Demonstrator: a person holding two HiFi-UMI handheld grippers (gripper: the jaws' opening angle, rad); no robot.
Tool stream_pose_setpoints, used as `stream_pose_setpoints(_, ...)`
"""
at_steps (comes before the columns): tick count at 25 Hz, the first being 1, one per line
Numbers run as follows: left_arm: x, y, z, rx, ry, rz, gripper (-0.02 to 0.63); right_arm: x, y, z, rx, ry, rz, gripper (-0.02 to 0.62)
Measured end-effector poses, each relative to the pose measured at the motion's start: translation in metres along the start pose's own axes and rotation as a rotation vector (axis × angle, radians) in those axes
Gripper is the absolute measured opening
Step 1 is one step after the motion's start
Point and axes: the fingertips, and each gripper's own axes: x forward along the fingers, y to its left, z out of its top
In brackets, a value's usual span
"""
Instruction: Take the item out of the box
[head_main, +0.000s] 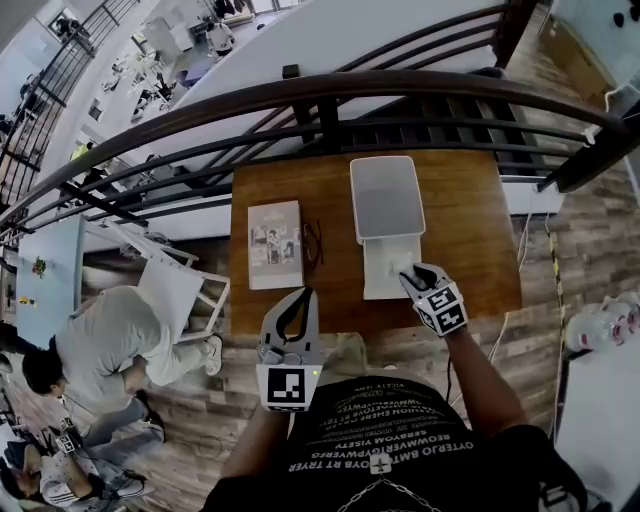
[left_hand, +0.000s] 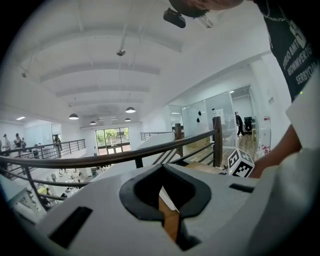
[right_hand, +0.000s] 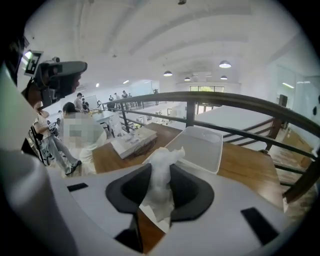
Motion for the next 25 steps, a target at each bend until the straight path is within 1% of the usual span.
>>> stream_pose_setpoints(3, -0.007, -0.005, 0.003, -0.023, 0.001, 0.015, 0.005, -0.023, 0.006, 0.014, 0.005, -0.066, 0.001, 0.109)
stream_pose_setpoints(7, -0.013, -0.016, 0.005, -0.017, -0.002, 0.015, 0.005, -0.060, 0.010, 0.039, -0.001, -0.168, -0.008, 0.109)
stream_pose_setpoints(9, -0.016, -0.023, 0.006, -0.008, -0.009, 0.008, 0.005, -0.080, 0.013, 0.051, -0.016, -0.217, -0.022, 0.109)
stream_pose_setpoints(13, -0.019, -0.038, 0.016, 0.017, -0.052, -0.018, 0.005, -0.124, 0.018, 0.077, -0.049, -0.309, -0.057, 0.107)
stream_pose_setpoints(17, -0.023, -0.051, 0.022, 0.014, -0.047, -0.034, 0.005, -0.167, 0.024, 0.102, -0.086, -0.397, -0.083, 0.107)
stream_pose_setpoints(19, -0.024, -0.056, 0.026, 0.033, -0.068, -0.041, 0.005, -0.185, 0.027, 0.111, -0.093, -0.436, -0.091, 0.106)
stream_pose_setpoints(22, -0.029, -0.067, 0.031, 0.018, -0.073, -0.041, 0.005, -0.213, 0.031, 0.119, -0.105, -0.480, -0.100, 0.106)
stream_pose_setpoints(25, -0.034, -0.084, 0.038, 0.020, -0.070, -0.047, 0.005, -0.246, 0.033, 0.126, -0.136, -0.526, -0.103, 0.104)
